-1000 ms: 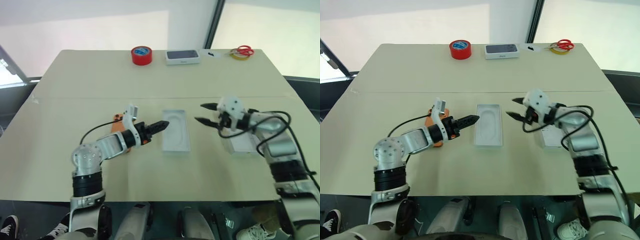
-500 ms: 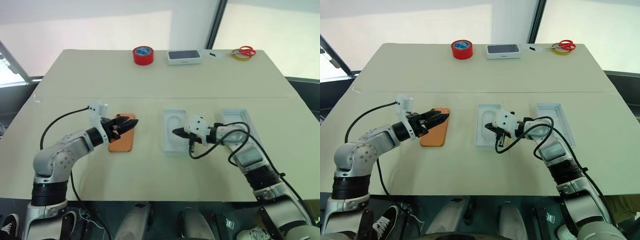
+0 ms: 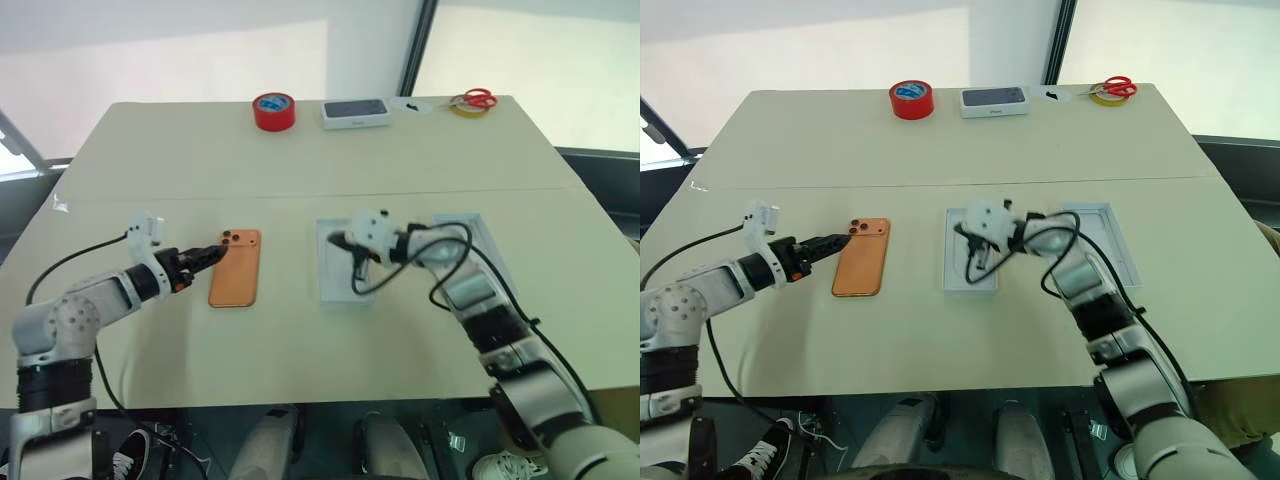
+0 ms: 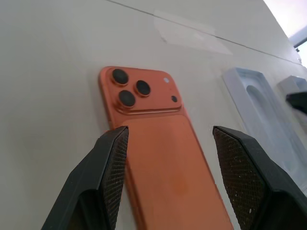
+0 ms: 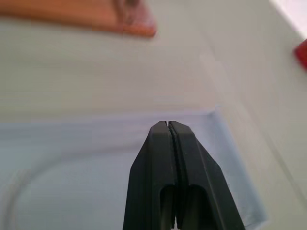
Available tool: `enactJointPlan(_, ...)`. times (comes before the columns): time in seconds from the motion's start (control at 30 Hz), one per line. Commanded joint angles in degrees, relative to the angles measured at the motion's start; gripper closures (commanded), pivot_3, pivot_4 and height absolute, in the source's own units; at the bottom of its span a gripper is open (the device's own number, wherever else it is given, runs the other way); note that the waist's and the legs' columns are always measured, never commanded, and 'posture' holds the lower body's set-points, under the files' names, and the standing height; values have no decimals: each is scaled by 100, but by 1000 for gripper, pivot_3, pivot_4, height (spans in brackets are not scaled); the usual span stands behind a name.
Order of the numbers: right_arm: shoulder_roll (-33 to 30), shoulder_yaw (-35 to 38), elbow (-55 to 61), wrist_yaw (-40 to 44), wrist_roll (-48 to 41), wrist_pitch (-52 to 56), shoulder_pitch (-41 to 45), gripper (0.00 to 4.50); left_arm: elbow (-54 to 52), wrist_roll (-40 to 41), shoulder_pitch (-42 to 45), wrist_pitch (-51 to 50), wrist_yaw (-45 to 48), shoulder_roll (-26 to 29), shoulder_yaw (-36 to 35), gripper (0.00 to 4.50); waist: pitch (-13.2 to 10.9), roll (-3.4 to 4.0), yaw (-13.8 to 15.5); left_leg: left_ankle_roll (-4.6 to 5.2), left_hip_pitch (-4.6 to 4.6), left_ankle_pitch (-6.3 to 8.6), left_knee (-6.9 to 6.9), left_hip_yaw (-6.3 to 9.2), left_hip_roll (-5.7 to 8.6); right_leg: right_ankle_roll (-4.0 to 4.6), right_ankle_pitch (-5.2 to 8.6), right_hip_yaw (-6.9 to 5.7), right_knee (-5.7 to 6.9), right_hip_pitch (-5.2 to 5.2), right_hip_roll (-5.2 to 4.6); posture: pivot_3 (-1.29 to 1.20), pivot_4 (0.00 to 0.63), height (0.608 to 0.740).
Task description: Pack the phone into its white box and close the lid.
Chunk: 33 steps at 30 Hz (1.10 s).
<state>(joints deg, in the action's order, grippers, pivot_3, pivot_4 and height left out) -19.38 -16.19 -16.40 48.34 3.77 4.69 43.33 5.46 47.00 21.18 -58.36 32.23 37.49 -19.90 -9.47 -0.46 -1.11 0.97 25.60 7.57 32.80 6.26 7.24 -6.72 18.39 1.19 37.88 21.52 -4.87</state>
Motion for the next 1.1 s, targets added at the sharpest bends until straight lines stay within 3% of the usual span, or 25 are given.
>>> enactJointPlan(0.03, 487, -352, 0, -197, 212, -68, 314, 4458, 353, -84, 218, 55, 241, 199, -107, 1569, 0, -1, 5, -2, -1, 0, -4, 0, 0, 1, 1, 0, 0, 1, 0, 0, 150, 740)
enactJointPlan(0.27, 1216, -1457, -740, -417, 1212, 79, 592, 4458, 665, -89, 181, -250, 514, 282, -21, 1569, 2, -3, 18, -11, -3, -6, -10, 0, 2, 3, 0, 3, 7, 4, 6, 0, 150, 740)
enactJointPlan(0.43, 1403, -1759, -1001, -471, 1523, 123, 579, 4458, 654, -238, 90, -349, 613, 266, 192, 1569, 2, -4, 6, -18, -5, -9, -17, 0, 2, 4, -1, 6, 11, 9, 10, 0, 150, 740)
enactJointPlan(0.73, 1533, -1868, -1319, -535, 1851, 68, 668, 4458, 656, -600, -62, -405, 928, 67, 934, 1569, 22, -5, 10, -56, -31, -34, -75, 4, -7, 15, -1, 15, 16, 18, 16, 0, 150, 740)
enactJointPlan(0.93, 1526, -1804, -1233, -507, 1881, 96, 635, 4458, 738, -233, 173, -1291, 951, -311, 743, 1569, 36, -5, 43, -55, -32, -34, -75, 5, -5, 17, -1, 15, 15, 17, 16, 0, 150, 740)
enactJointPlan(1.1, 1481, -1731, -1229, -464, 1834, 154, 636, 4458, 733, -209, 328, -1356, 889, -558, 536, 1569, 38, -9, 48, -55, -31, -35, -74, 7, -5, 17, -1, 13, 15, 15, 16, 0, 150, 740)
